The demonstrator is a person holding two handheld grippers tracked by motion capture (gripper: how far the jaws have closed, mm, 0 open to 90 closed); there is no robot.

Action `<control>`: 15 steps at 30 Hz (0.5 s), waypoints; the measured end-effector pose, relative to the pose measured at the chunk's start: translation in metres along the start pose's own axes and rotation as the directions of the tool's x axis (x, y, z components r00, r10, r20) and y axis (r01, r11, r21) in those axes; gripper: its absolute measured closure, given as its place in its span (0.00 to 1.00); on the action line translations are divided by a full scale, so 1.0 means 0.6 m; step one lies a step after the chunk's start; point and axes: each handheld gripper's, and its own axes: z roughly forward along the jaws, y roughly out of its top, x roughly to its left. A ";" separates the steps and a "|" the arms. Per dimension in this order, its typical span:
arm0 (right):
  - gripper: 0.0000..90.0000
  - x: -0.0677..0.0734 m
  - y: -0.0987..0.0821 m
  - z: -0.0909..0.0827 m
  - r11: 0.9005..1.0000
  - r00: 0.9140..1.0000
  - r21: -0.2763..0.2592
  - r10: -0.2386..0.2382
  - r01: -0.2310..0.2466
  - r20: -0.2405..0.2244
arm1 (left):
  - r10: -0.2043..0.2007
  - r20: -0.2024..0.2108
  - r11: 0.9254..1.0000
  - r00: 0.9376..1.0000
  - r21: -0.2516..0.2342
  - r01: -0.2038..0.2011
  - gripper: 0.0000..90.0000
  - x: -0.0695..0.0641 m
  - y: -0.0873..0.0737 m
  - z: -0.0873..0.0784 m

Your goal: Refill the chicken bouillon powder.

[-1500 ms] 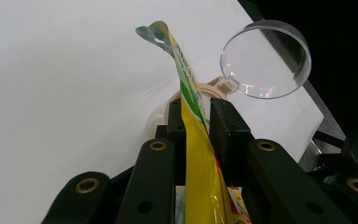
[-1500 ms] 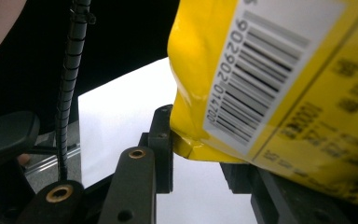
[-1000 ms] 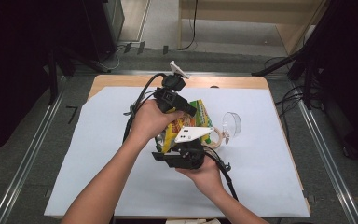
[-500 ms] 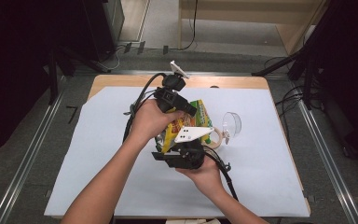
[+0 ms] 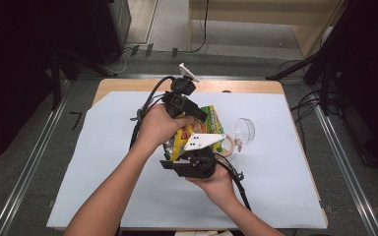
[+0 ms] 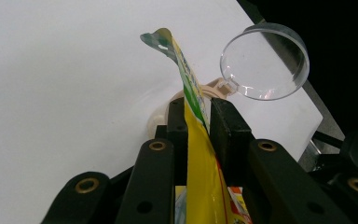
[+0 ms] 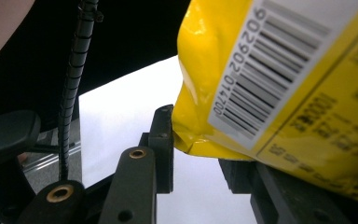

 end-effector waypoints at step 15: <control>0.79 -0.001 -0.002 0.002 1.000 1.000 -0.002 -0.001 0.001 0.002 | 0.014 -0.012 1.000 1.000 0.000 -0.014 0.87 -0.008 -0.001 0.001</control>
